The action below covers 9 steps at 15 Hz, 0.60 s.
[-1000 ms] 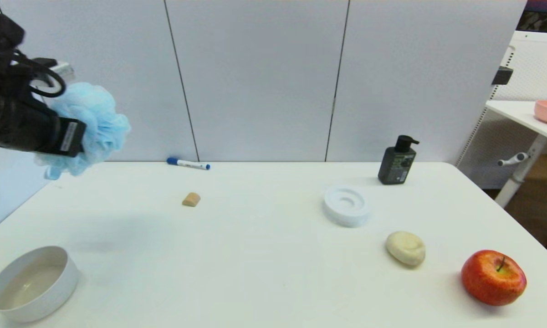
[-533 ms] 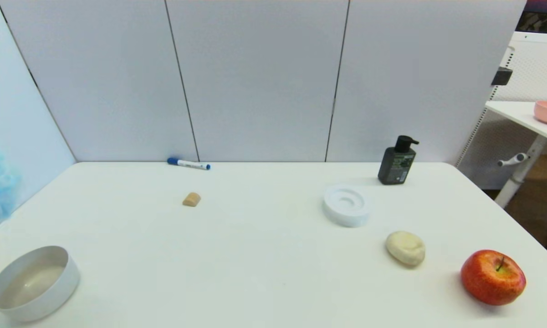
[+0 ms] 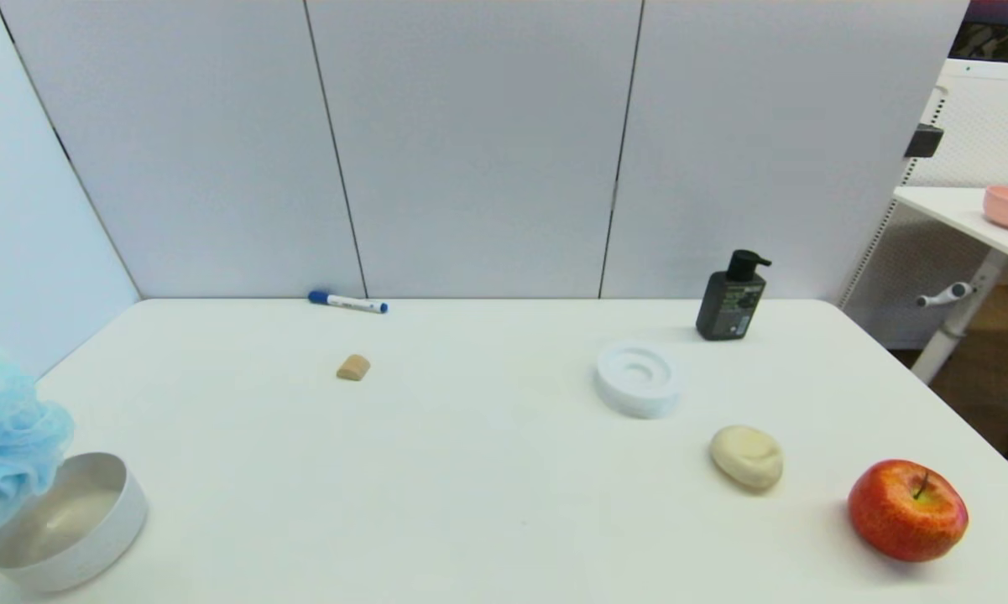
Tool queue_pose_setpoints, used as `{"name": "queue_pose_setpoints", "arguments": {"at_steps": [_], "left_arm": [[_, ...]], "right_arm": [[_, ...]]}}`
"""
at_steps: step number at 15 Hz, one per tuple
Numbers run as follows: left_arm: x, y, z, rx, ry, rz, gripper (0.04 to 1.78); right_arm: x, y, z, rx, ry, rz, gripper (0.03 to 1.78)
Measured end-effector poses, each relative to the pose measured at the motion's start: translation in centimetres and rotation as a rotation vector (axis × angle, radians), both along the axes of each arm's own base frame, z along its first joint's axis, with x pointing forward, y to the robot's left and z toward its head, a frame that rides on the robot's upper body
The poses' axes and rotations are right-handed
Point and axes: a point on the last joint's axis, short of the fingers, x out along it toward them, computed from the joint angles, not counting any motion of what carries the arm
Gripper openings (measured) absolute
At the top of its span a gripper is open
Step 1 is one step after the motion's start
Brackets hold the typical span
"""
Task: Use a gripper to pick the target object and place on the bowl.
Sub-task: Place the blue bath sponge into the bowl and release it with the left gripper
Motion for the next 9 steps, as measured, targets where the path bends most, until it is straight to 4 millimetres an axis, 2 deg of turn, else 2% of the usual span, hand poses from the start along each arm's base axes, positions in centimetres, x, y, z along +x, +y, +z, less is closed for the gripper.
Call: {"name": "queue_pose_setpoints", "arguments": {"at_steps": [4,9], "left_arm": [[2.6,0.7,-1.5,-0.003,0.008,0.006,0.56],[3.7,0.9,-2.4,-0.029,0.05,0.026,0.54]], "right_arm": [[0.0,0.0,0.0,0.0,0.0,0.0,1.71],[0.0,0.0,0.0,0.0,0.0,0.0,1.71]]}}
